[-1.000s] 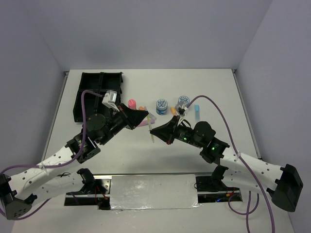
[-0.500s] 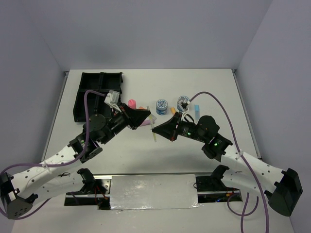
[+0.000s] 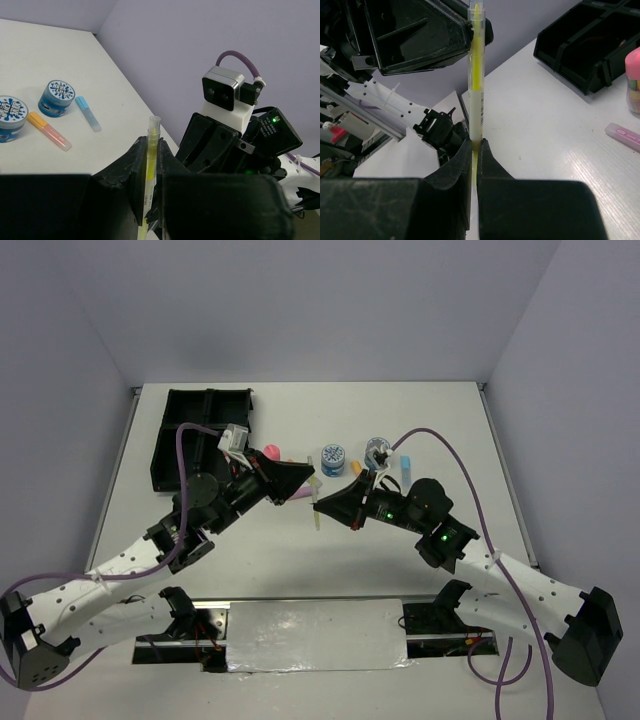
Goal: Sort the stationery into containers
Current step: Close the pen cap on the pen, then place the pen in the storage box.
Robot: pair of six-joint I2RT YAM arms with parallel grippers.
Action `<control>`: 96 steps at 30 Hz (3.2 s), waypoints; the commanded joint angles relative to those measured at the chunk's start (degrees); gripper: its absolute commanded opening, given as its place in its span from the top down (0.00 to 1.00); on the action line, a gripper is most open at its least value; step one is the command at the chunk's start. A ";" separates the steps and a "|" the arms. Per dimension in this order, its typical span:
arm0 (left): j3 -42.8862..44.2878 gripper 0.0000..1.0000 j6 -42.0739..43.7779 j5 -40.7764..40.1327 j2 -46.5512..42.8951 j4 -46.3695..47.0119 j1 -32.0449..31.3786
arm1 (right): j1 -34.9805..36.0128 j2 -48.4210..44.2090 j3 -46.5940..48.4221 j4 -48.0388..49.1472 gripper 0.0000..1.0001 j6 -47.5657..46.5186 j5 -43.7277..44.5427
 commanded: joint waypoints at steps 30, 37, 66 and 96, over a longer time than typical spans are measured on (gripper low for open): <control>-6.85 1.00 -1.77 8.40 2.11 -1.39 -2.58 | -6.70 1.99 14.07 16.06 1.00 0.88 0.79; -7.20 1.00 -1.94 8.84 3.42 -0.78 -2.75 | -8.37 3.13 16.18 17.11 1.00 2.29 -1.32; 17.30 0.01 1.79 -32.09 -11.25 -47.16 -2.93 | -1.18 17.97 17.84 1.82 1.00 -8.17 9.18; 12.58 0.01 -0.27 -49.87 -24.17 -68.90 -1.09 | 7.01 91.54 89.21 -20.15 0.83 -22.06 27.33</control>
